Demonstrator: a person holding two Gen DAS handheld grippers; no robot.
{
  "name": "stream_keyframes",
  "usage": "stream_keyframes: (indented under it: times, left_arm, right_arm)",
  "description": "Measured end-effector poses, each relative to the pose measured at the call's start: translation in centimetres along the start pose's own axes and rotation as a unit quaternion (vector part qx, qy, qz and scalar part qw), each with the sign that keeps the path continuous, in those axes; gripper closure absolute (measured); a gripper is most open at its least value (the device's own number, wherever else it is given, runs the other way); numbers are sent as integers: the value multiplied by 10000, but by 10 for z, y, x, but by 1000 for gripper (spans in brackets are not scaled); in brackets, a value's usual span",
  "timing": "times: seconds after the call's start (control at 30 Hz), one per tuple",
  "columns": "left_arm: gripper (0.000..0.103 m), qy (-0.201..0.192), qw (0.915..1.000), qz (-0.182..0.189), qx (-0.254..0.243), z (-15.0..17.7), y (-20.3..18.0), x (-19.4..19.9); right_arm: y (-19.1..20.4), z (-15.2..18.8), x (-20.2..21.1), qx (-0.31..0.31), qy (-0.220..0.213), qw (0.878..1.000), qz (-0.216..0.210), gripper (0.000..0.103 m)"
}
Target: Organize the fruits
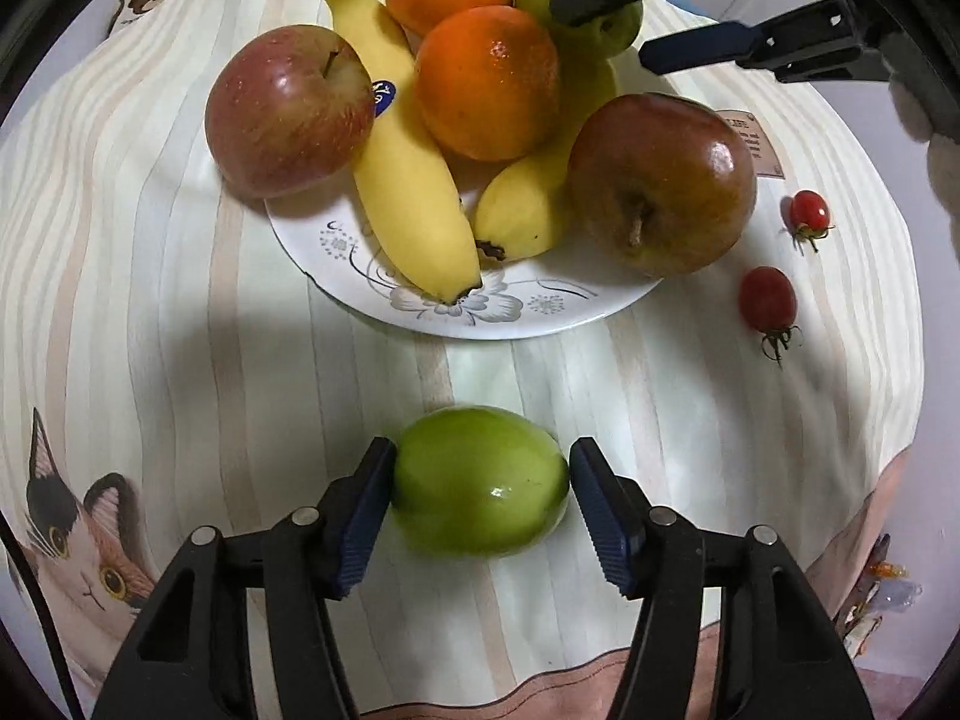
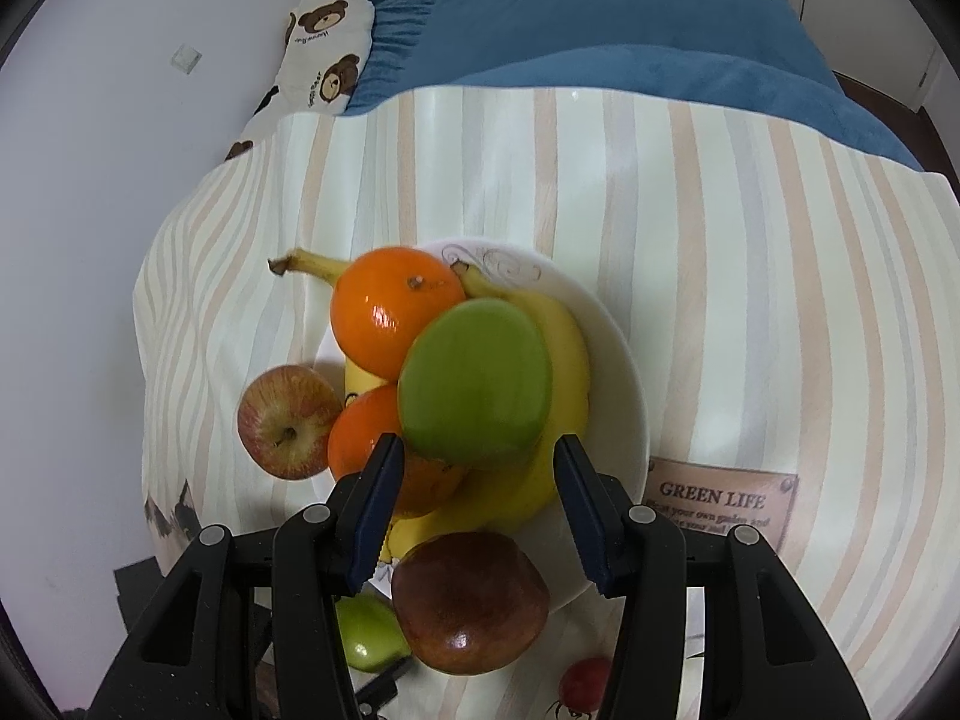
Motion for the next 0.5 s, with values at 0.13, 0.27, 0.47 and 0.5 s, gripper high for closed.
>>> stream_keyframes:
  times: [0.13,0.27,0.47,0.5]
  left_arm:
    - [44,105,9998,56,-143,1,-4,1]
    - [44,50,9999,30,-145,3,-4,-11]
    - [44,-229,9996,-121,-81,7,5,-15]
    - [45,-277,9995,-123,-38,8,4,-12]
  right_arm:
    - [0,2,-2,-13,17,10000,18,48]
    - [5,1,-4,-23,-21,10000,22,48]
    - [12,0,0,71,-66,9999,37,48]
    - [13,0,1,73,-78,9999,29,48]
Point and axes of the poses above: each gripper's, at about its wrist camera, not at the fingertips, and x roughly against the way its jaws point, y to its left, z to its underside, the point moved 3 cm from there along -x, roughly the way its jaws point, and after that the axes turned 11 degrees about -z, right-handed, at the moved point
